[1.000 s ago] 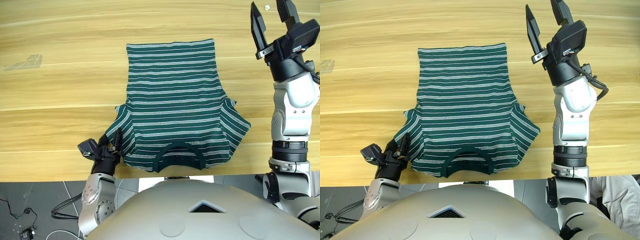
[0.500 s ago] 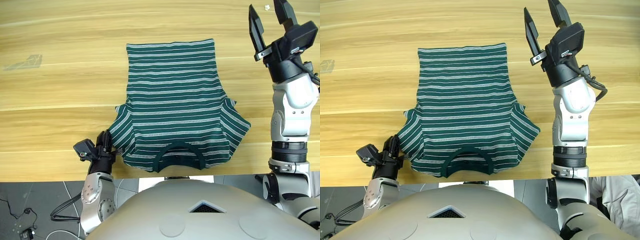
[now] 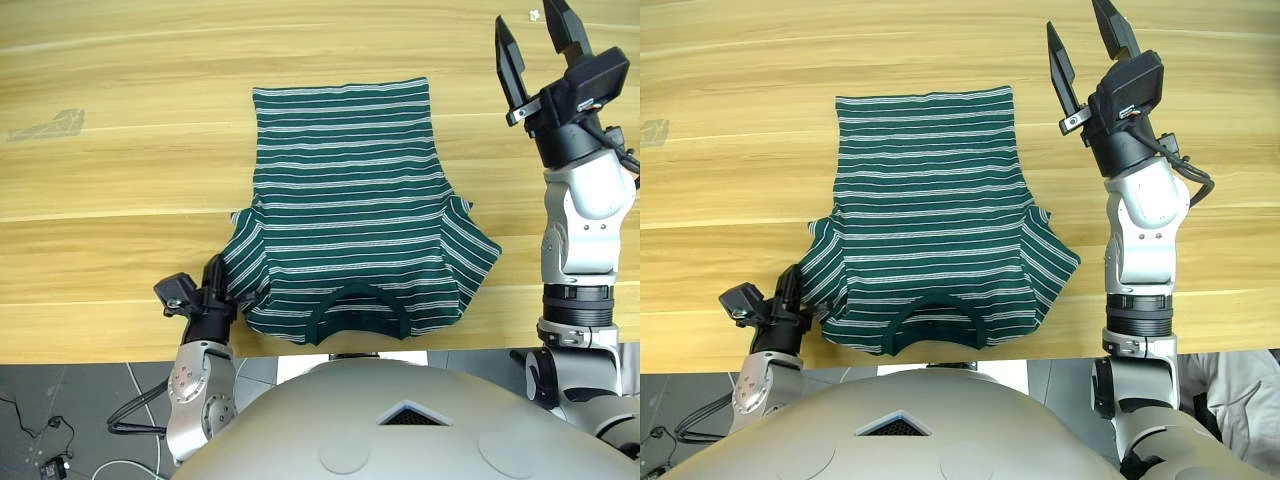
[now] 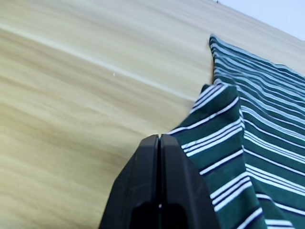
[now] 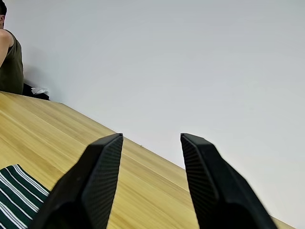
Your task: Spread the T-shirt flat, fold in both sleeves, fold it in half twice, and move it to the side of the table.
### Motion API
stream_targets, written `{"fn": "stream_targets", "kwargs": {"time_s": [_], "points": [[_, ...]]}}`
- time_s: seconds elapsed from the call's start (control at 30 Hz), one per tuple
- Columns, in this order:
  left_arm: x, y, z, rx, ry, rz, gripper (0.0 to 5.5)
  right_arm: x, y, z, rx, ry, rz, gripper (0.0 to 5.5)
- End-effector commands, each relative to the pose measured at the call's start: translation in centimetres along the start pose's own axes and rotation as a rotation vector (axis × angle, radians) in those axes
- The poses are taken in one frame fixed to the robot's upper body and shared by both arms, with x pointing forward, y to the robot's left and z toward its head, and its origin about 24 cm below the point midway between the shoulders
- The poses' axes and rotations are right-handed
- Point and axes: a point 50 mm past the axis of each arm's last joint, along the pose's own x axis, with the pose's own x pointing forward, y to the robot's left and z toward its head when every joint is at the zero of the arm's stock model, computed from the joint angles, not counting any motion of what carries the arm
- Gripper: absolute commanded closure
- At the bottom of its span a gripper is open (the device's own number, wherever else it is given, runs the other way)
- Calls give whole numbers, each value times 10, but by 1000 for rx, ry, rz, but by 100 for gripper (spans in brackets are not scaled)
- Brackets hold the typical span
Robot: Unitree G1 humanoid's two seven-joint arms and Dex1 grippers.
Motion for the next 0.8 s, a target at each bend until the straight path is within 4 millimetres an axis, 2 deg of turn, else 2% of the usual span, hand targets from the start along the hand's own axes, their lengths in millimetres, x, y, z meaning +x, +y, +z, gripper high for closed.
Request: {"fn": "stream_targets", "kwargs": {"time_s": [0.03,0.13,0.3,0.57,0.7,0.8], "points": [[1,-5,12,64,-75,-41,548,2,1,-1,-5,5,11,323],[1,-2,12,75,-84,-22,548,2,2,-1,-5,4,14,323],[1,5,12,93,-98,11,471,2,3,-2,-6,8,16,323],[1,-14,16,98,-132,-113,349,1,4,-5,-3,16,12,323],[2,0,8,74,-77,-22,280,0,4,-5,-3,16,8,323],[3,9,1,42,-28,55,280,0,4,-5,-3,16,7,323]]}}
